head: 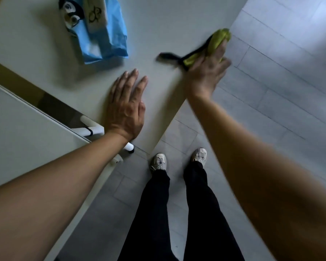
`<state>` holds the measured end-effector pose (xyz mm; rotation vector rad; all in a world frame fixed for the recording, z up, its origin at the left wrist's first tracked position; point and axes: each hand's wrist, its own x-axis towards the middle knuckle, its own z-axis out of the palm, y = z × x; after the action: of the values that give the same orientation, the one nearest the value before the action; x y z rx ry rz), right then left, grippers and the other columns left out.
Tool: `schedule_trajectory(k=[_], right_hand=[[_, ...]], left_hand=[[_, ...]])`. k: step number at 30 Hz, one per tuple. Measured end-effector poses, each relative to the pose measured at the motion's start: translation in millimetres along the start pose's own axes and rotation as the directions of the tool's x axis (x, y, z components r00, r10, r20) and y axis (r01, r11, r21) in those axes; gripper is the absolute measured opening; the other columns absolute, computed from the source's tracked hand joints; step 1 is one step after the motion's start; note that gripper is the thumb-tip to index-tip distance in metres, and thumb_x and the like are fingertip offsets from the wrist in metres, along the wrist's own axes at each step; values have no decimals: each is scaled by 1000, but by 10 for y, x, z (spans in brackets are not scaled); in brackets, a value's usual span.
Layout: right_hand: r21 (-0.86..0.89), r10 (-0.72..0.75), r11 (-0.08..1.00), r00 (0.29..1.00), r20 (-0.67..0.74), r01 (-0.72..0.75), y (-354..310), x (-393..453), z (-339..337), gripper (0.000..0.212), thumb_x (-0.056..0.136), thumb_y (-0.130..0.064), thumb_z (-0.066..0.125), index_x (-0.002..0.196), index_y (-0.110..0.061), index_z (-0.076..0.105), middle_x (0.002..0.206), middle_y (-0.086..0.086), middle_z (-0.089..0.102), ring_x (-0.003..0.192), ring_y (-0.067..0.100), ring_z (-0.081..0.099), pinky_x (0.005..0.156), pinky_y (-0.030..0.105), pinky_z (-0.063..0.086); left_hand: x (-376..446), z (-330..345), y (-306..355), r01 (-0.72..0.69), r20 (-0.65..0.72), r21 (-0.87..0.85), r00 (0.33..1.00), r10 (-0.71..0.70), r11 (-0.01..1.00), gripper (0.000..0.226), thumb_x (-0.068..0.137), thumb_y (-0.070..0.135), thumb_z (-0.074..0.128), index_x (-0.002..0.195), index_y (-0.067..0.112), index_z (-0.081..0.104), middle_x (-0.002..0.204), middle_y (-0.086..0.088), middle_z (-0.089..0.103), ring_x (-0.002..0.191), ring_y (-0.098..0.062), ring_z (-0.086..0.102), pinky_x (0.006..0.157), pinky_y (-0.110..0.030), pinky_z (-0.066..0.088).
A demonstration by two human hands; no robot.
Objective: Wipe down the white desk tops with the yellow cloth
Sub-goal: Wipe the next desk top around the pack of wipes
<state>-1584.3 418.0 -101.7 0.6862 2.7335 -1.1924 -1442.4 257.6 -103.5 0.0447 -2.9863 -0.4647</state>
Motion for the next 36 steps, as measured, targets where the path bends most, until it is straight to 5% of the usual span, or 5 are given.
schedule_trajectory(k=[5, 15, 25, 32, 36], right_hand=[[-11, -2, 1000, 1000, -30, 1, -15, 85, 62, 62, 106, -26, 40, 162, -21, 15, 136, 13, 37, 125, 29, 42, 108, 44, 42], [80, 29, 996, 988, 150, -42, 580, -2401, 162, 73, 104, -22, 46, 161, -30, 2, 138, 4, 29, 128, 33, 43, 111, 50, 42], [96, 93, 991, 995, 30, -95, 67, -502, -16, 65, 106, -27, 40, 163, -20, 9, 141, 14, 33, 129, 34, 40, 113, 46, 34], [-242, -192, 949, 979, 63, 201, 108, -306, -70, 72, 99, -2, 35, 163, -22, 7, 164, 16, 14, 149, 36, 19, 124, 48, 12], [-282, -670, 641, 700, 250, 714, 327, -375, -60, 69, 95, 0, 45, 160, -15, 26, 163, 20, 24, 153, 38, 16, 126, 53, 11]], left_hand=[[-10, 28, -15, 8, -32, -7, 999, -8, 1000, 60, 96, 20, 41, 155, 13, 48, 164, -16, 40, 152, -37, 36, 128, -48, 22], [-71, 90, -63, 22, -87, -38, 996, -25, 999, 57, 93, 8, 39, 148, 3, 55, 156, -23, 48, 146, -41, 44, 125, -52, 30], [-79, 87, -12, 48, -55, 0, 997, -48, 999, 57, 94, 11, 41, 150, 5, 53, 158, -20, 46, 148, -39, 42, 127, -47, 27], [-101, 66, 39, 129, -63, 86, 990, -123, 988, 57, 95, 18, 42, 151, 14, 54, 158, -17, 48, 146, -38, 42, 124, -45, 29], [-113, 73, 27, 239, -127, 99, 966, -226, 966, 54, 96, 20, 45, 149, 12, 55, 152, -20, 51, 141, -39, 46, 119, -47, 33]])
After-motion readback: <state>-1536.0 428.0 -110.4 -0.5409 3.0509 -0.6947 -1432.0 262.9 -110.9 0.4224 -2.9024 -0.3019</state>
